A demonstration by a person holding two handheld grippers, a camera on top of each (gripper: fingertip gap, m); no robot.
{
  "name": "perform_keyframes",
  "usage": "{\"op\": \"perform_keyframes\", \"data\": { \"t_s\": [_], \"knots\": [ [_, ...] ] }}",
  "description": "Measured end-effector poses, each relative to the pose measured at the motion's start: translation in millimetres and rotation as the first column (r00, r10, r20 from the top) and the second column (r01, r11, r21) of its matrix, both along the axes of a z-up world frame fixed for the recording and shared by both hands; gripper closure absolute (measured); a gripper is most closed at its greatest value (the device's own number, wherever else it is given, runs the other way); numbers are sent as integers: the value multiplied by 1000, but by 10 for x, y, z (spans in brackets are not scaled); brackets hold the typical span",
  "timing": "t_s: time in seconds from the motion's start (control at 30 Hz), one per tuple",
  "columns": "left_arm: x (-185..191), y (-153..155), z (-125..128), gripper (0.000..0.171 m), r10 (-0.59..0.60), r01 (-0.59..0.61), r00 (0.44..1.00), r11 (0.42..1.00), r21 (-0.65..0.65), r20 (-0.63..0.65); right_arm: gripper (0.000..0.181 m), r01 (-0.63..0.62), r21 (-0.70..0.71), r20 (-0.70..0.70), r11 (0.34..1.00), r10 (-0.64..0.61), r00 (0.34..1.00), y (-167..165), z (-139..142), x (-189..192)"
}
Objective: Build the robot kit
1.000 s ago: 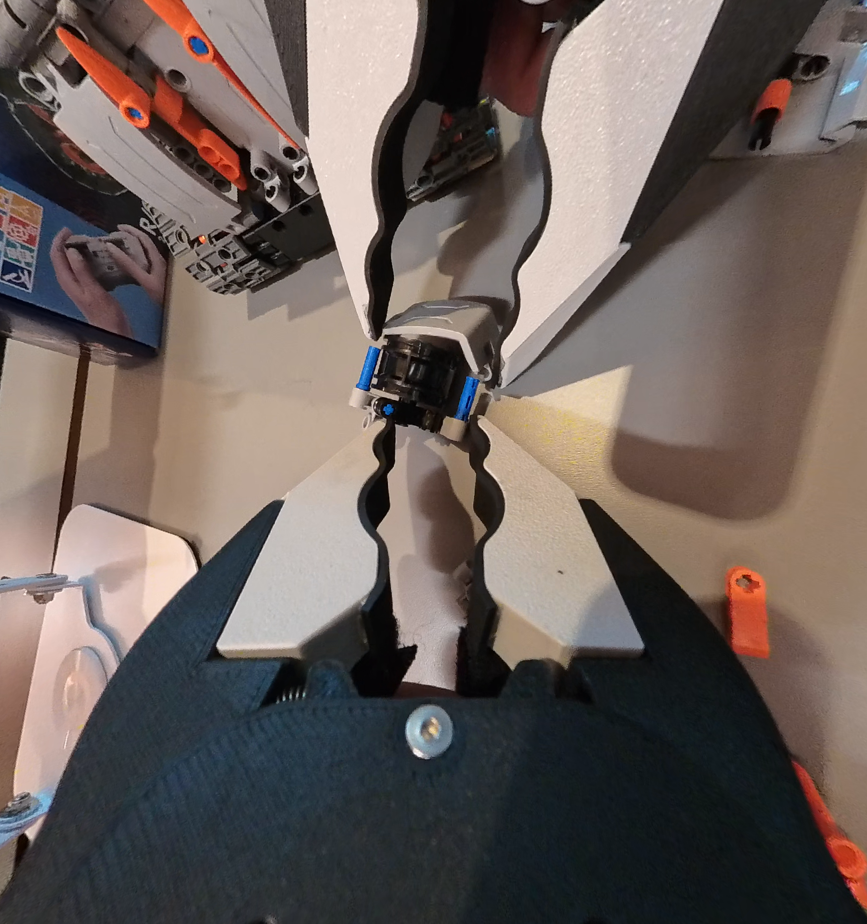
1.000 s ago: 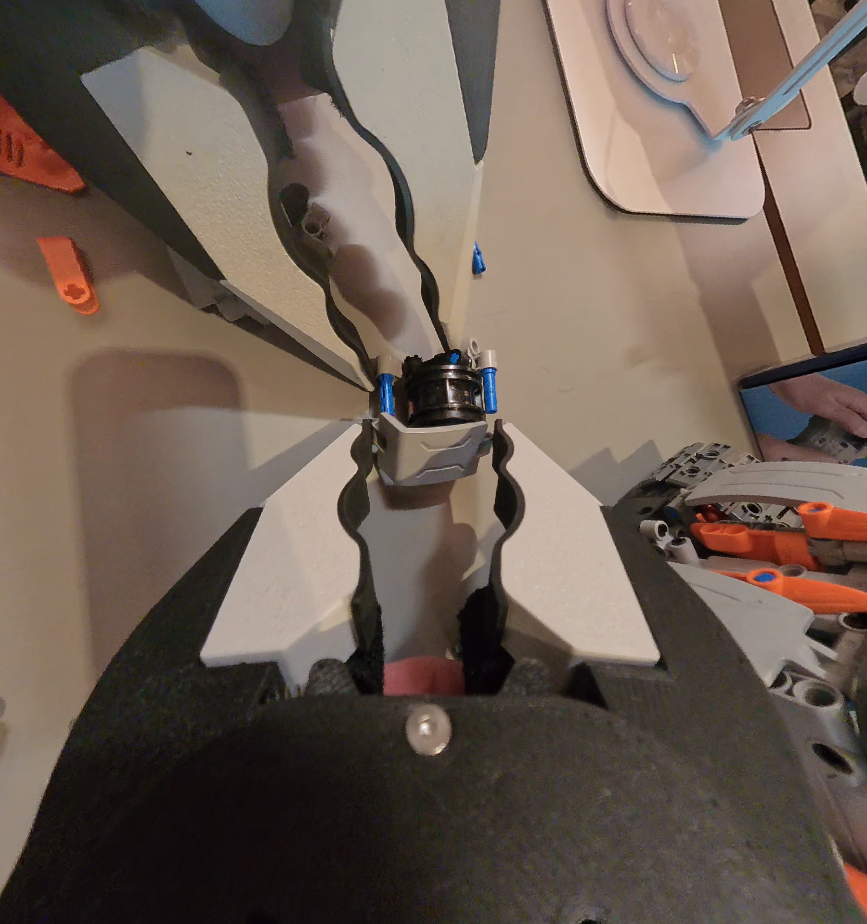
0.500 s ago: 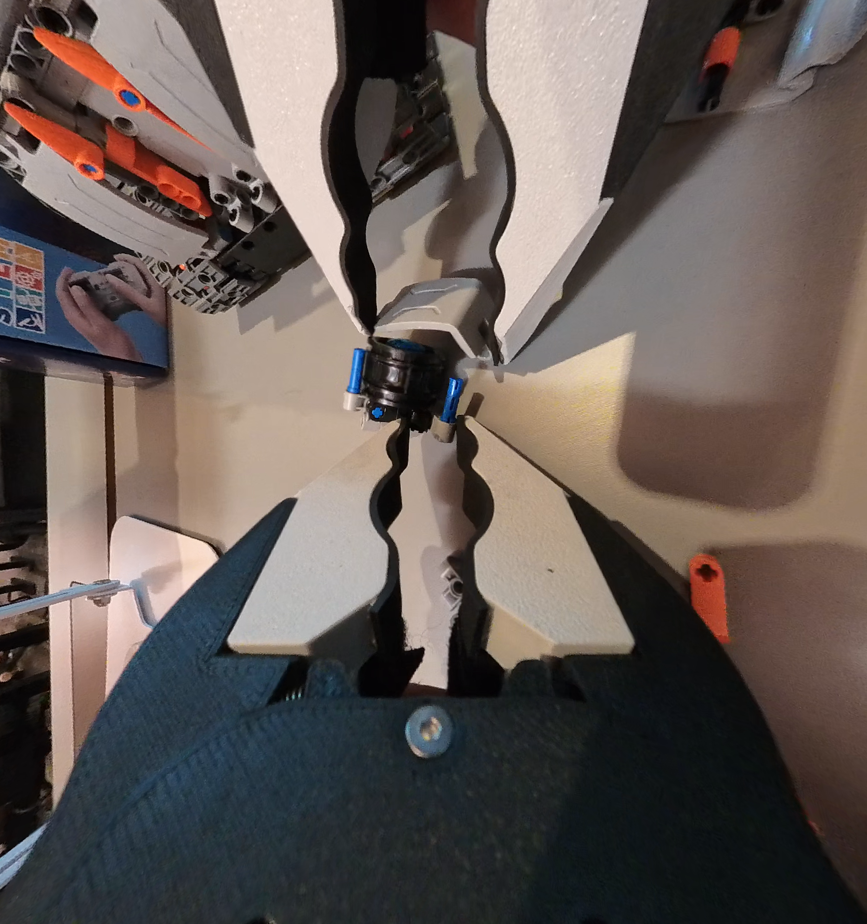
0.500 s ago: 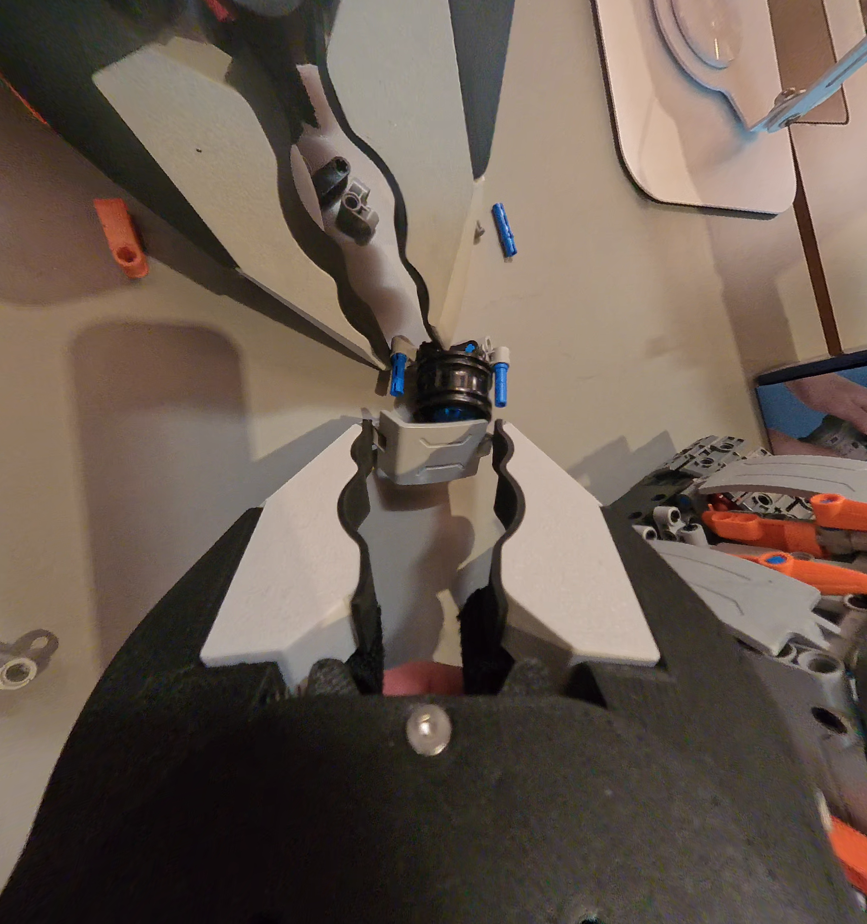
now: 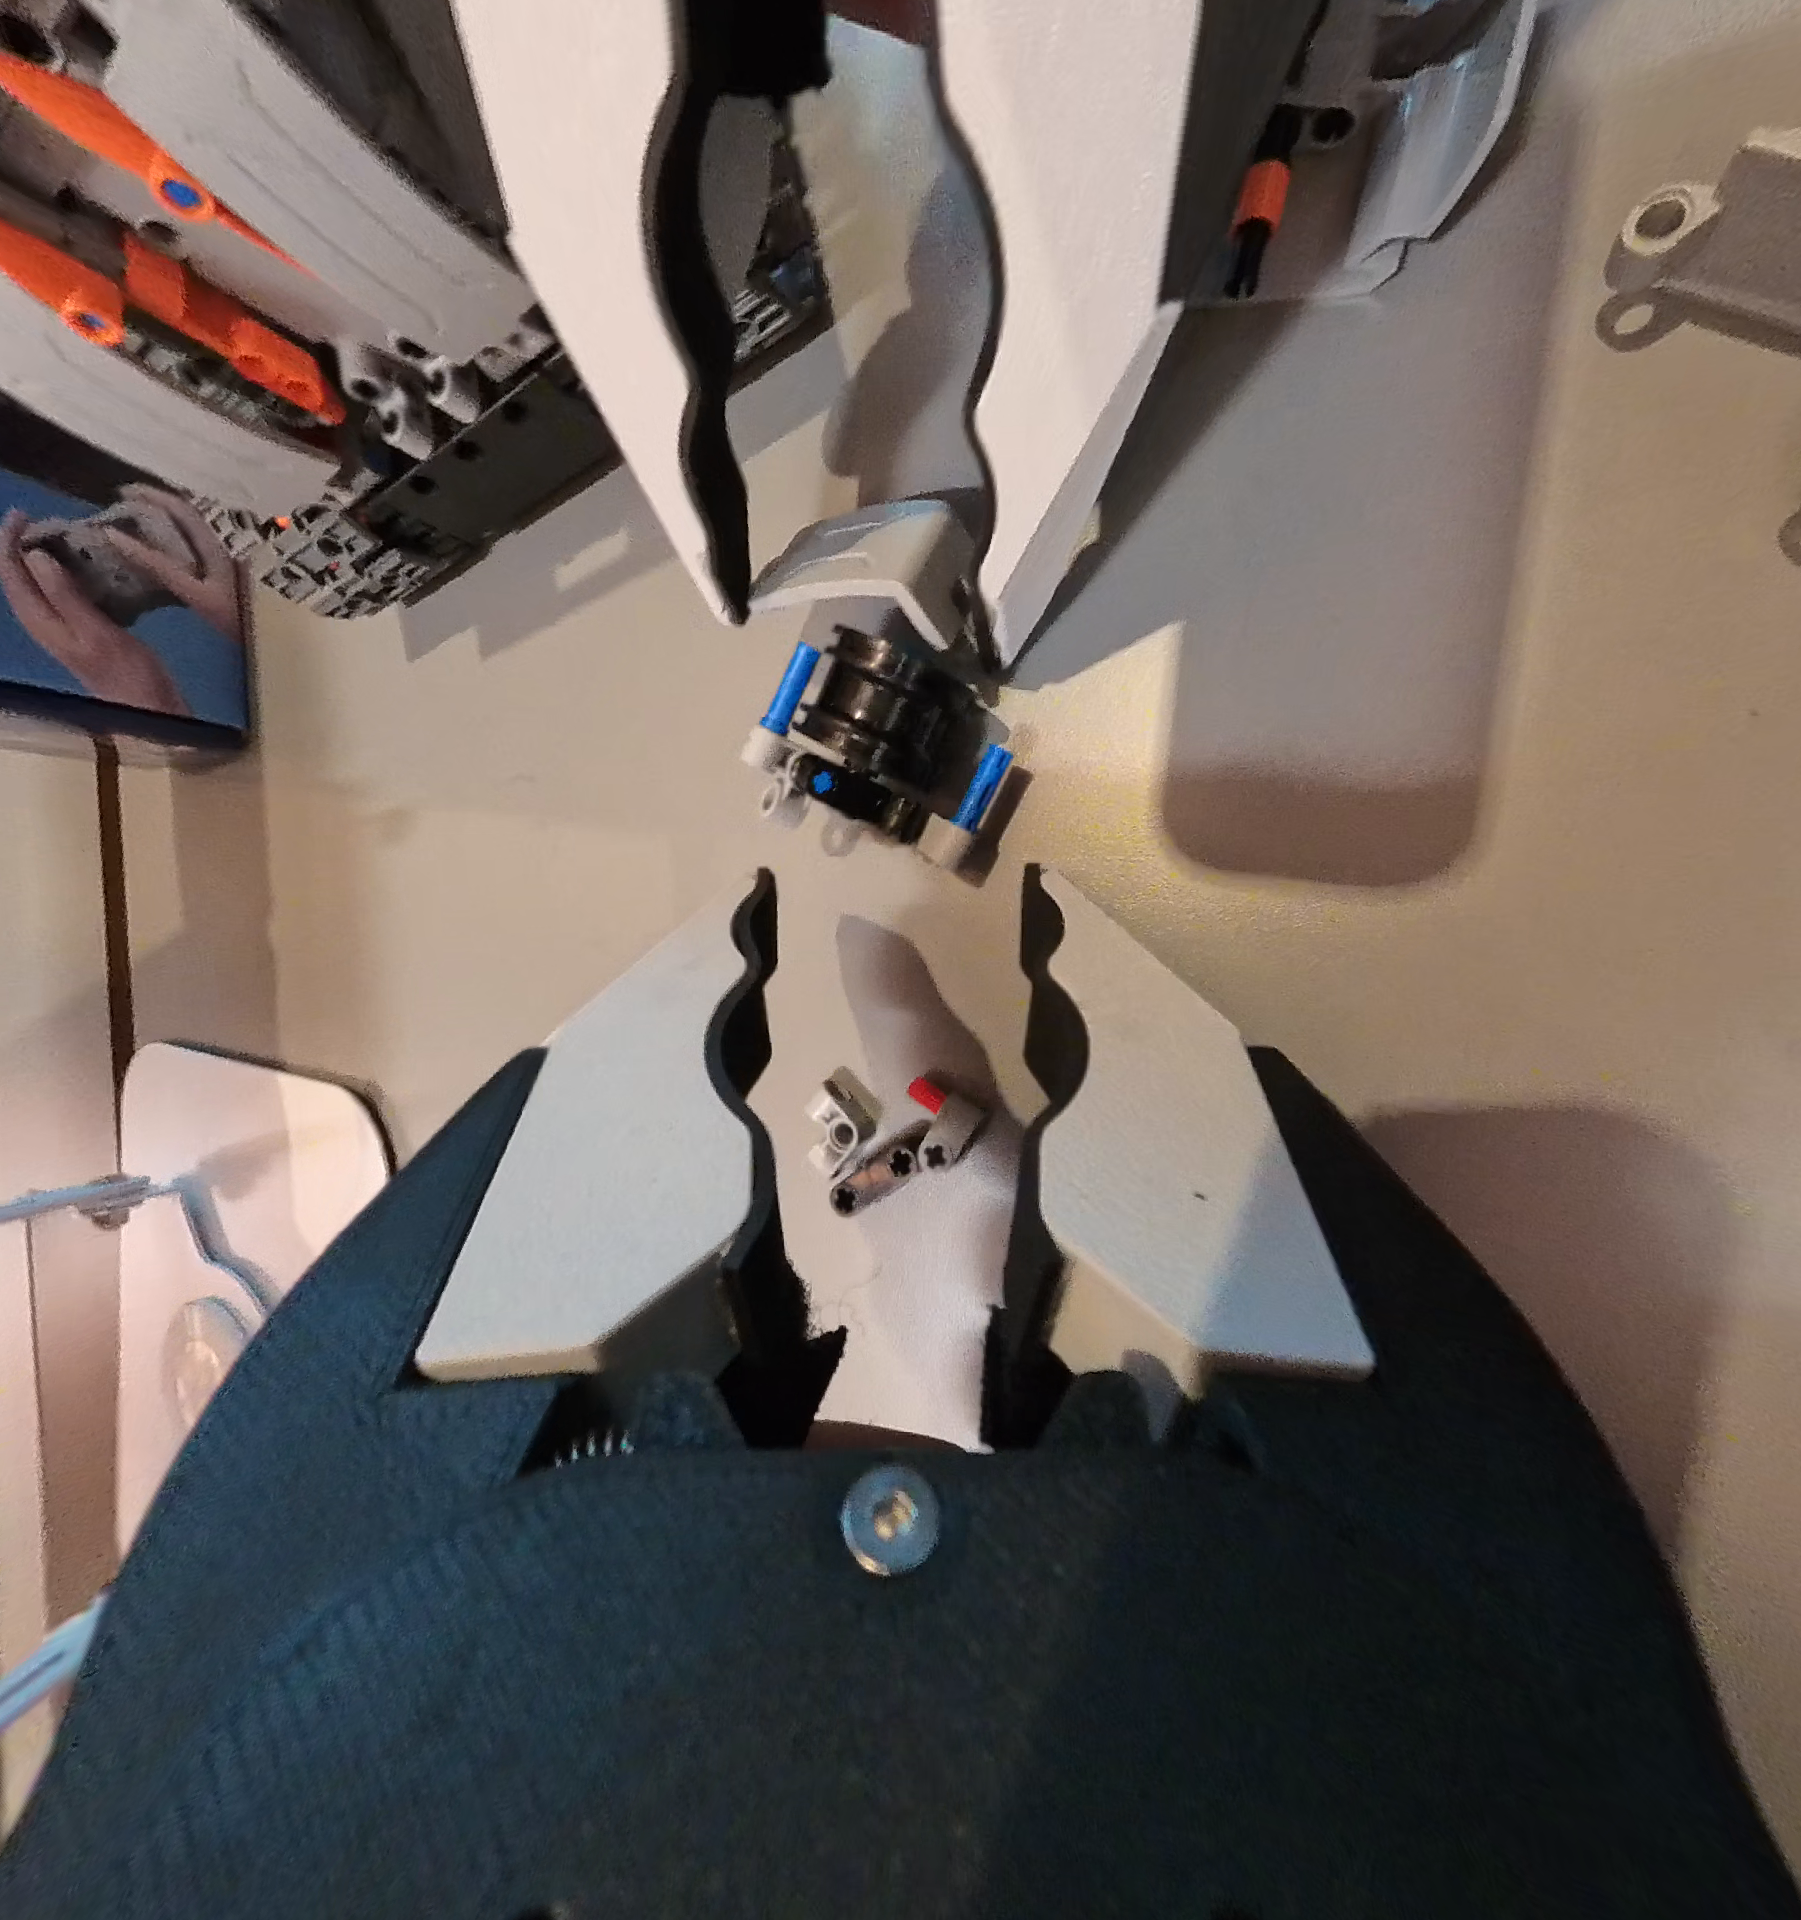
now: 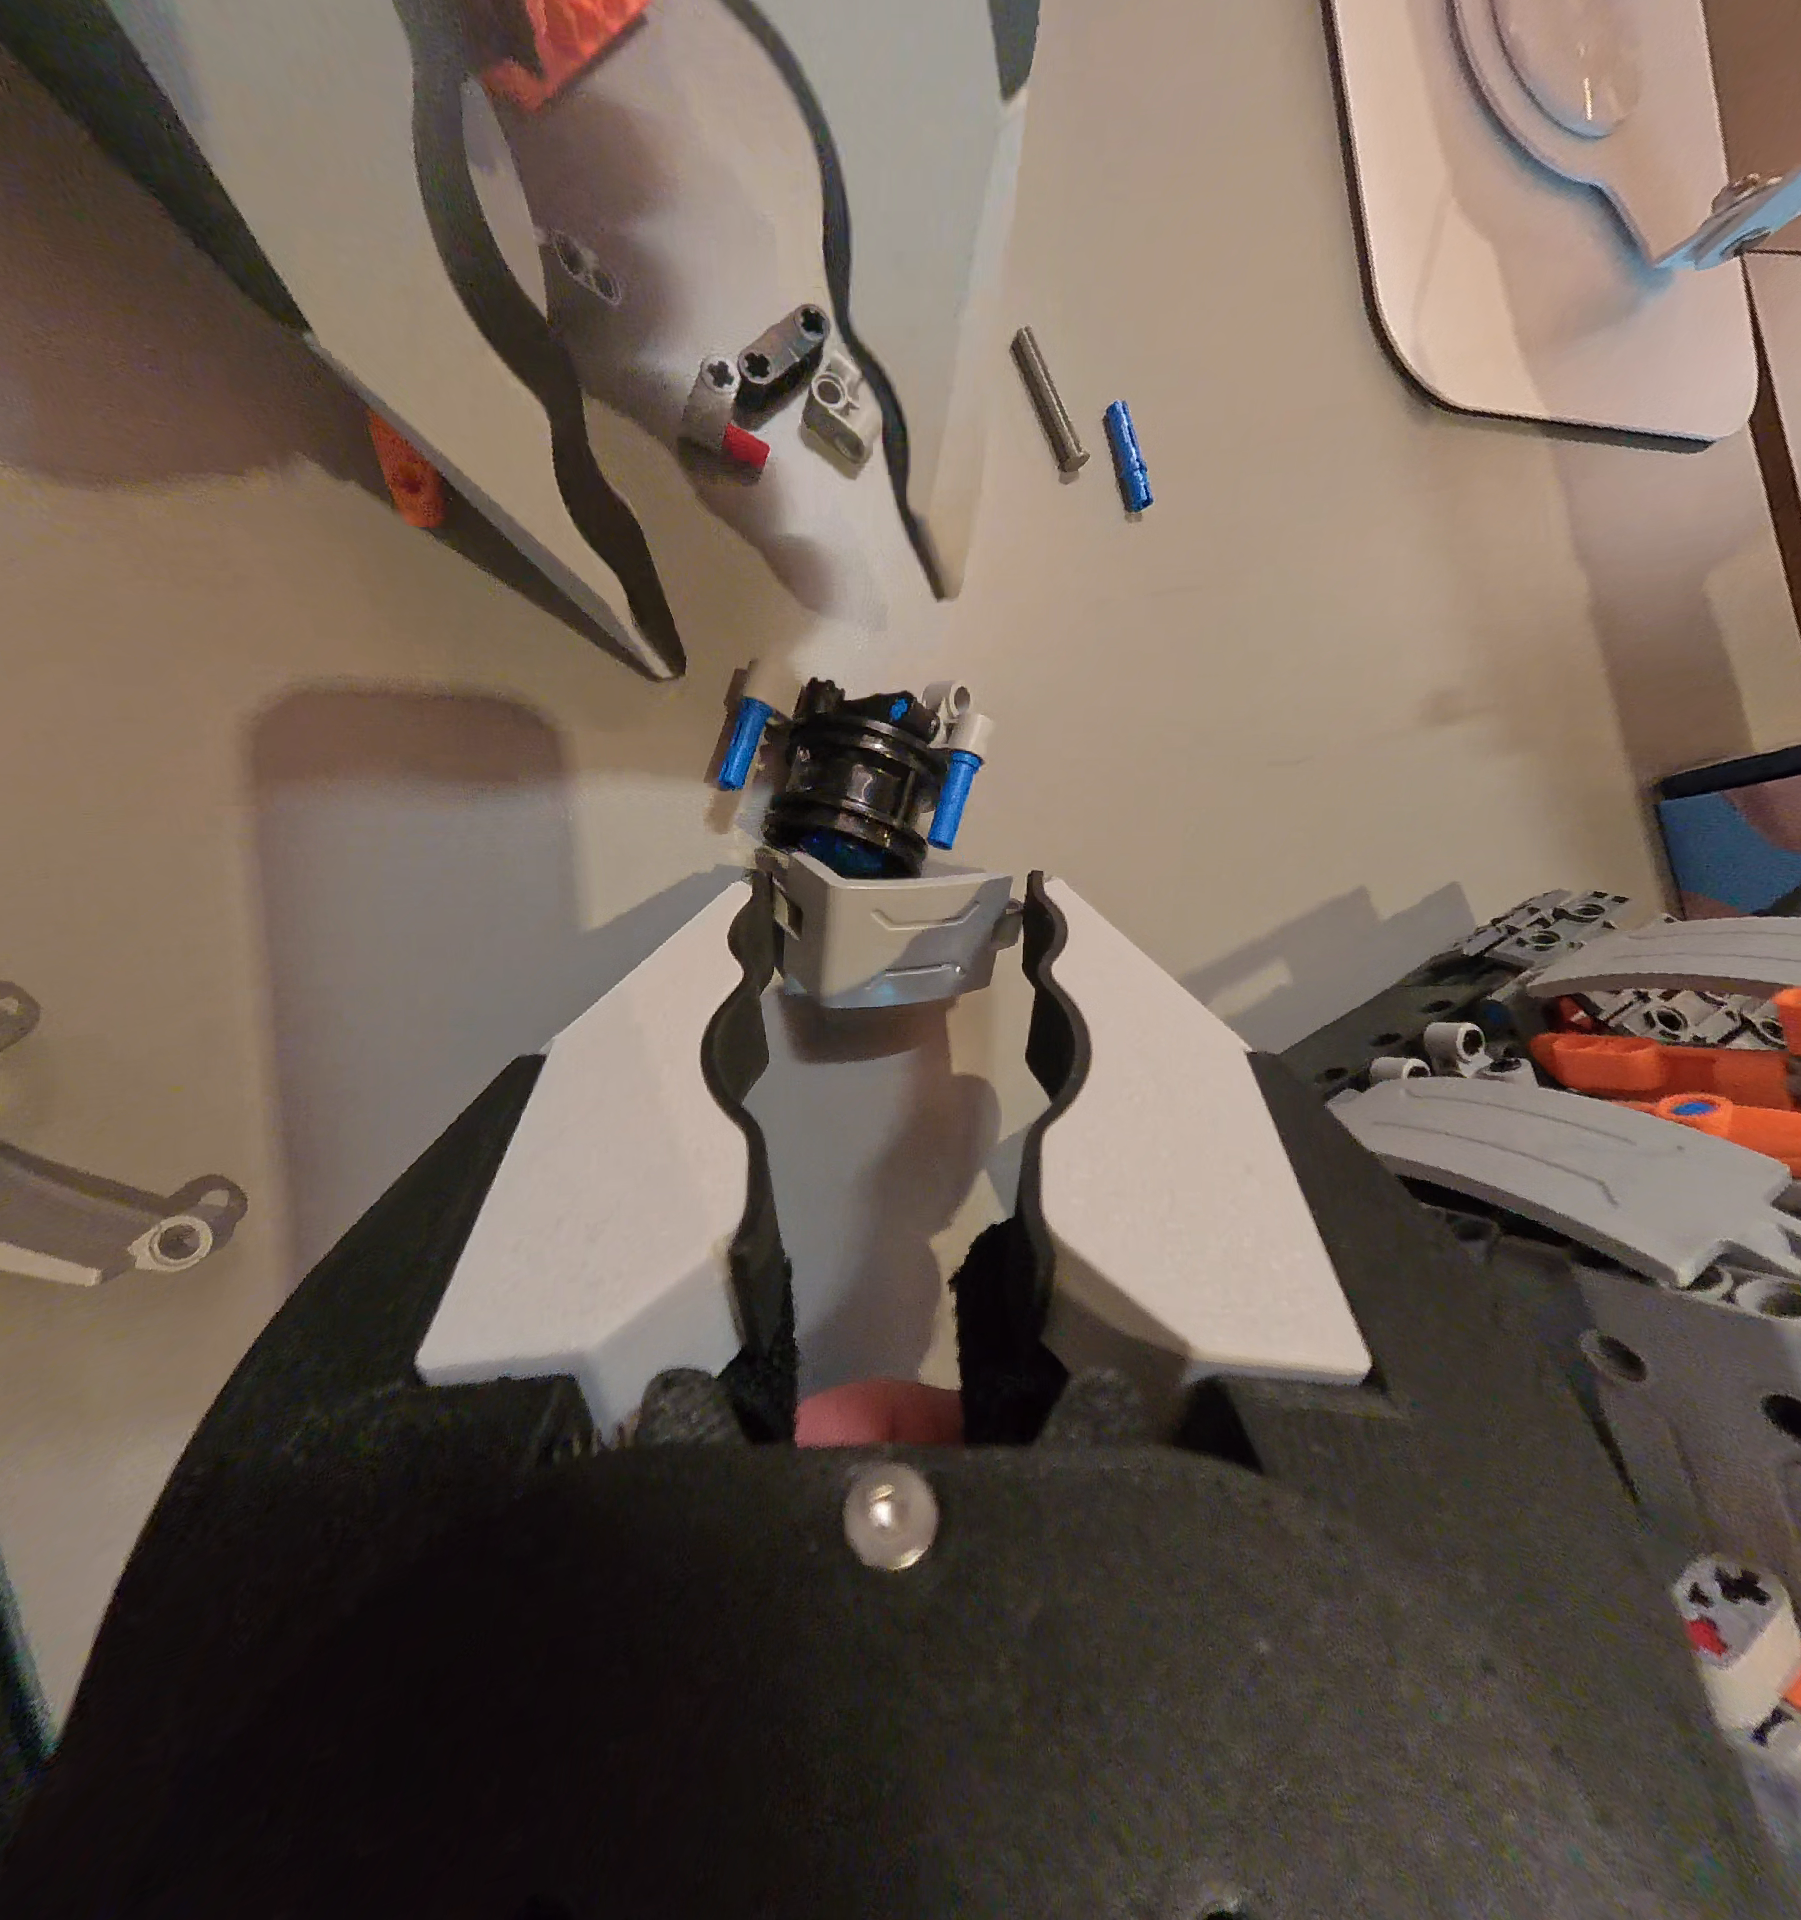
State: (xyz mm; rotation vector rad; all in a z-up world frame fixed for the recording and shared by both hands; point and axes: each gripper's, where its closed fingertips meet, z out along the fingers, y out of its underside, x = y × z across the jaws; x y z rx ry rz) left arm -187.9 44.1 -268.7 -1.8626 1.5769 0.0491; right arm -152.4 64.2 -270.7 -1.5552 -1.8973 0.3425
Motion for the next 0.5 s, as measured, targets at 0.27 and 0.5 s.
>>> {"op": "perform_keyframes", "data": {
  "t_s": [0.27, 0.5],
  "knots": [
    [-33, 75, 238, 130, 34, -39, 992, 998, 39, 122, 135, -2, 27, -29, 1000, 3, 1000, -3, 101, 20],
    [189, 157, 583, 131, 84, -91, 913, 996, -1, 400, 135, -25, 233, -185, 972, 69, 980, 2, 518, -56]
  ]
}}
